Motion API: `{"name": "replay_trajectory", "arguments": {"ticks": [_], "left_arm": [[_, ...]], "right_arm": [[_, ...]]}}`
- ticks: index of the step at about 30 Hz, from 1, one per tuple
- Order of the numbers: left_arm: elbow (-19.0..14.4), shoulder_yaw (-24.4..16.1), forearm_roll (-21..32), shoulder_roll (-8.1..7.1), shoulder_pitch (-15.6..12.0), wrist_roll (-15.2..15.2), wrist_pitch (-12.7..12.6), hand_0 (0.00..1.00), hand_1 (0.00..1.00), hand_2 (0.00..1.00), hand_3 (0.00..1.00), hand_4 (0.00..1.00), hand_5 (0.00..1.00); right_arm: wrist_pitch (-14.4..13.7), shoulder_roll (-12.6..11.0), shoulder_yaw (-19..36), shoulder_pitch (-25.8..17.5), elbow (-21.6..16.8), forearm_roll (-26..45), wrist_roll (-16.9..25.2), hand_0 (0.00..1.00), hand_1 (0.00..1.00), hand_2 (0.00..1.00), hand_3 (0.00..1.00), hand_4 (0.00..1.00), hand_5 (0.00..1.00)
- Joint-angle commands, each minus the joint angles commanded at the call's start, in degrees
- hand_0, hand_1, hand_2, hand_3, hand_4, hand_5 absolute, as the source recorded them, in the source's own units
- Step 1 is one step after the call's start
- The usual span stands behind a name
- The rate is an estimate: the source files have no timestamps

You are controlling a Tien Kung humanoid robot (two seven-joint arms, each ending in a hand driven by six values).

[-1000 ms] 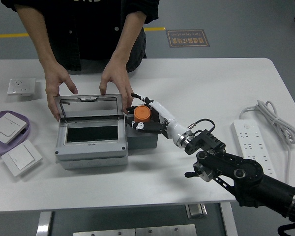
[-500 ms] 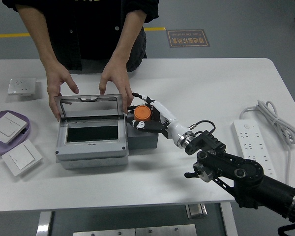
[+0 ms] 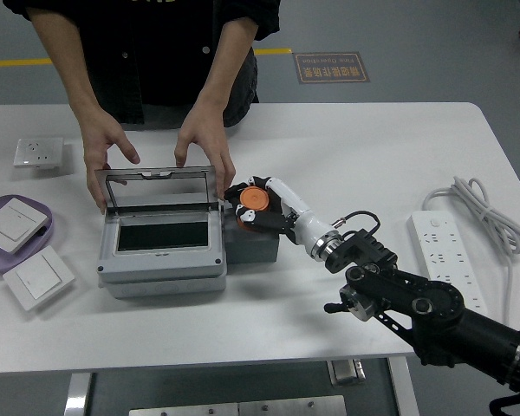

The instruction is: Pick up the cylinder from the cube,place it in the box,flap close box

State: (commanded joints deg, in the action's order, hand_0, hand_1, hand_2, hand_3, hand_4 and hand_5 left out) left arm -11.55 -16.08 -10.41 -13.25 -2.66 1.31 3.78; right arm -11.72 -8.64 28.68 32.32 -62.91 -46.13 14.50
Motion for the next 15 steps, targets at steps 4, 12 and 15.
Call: {"name": "replay_trajectory", "arguments": {"ticks": [4,12,15], "left_arm": [[0.0,-0.6,-0.6,0.01,0.1,0.0,0.0,0.661,0.673,0.601,0.669,0.685,0.315],[0.0,-0.7,-0.4,0.08,0.0,-0.2,0.0,0.660,0.673,0.602,0.672,0.693,0.325],[0.0,-0.5,-0.2,0.12,0.0,-0.2,-0.1,0.660,0.673,0.602,0.672,0.693,0.325]], "right_arm": [[-0.3,0.0,-0.2,0.1,-0.1,0.2,0.1,0.608,0.518,0.456,0.320,0.104,0.002],[-1.7,-0.4,2.0,-0.2,-1.7,1.1,1.9,0.601,0.448,0.360,0.241,0.002,0.002],[-2.3,-0.7,3.4,-0.4,-2.7,1.3,2.6,0.601,0.448,0.360,0.241,0.002,0.002]]}}
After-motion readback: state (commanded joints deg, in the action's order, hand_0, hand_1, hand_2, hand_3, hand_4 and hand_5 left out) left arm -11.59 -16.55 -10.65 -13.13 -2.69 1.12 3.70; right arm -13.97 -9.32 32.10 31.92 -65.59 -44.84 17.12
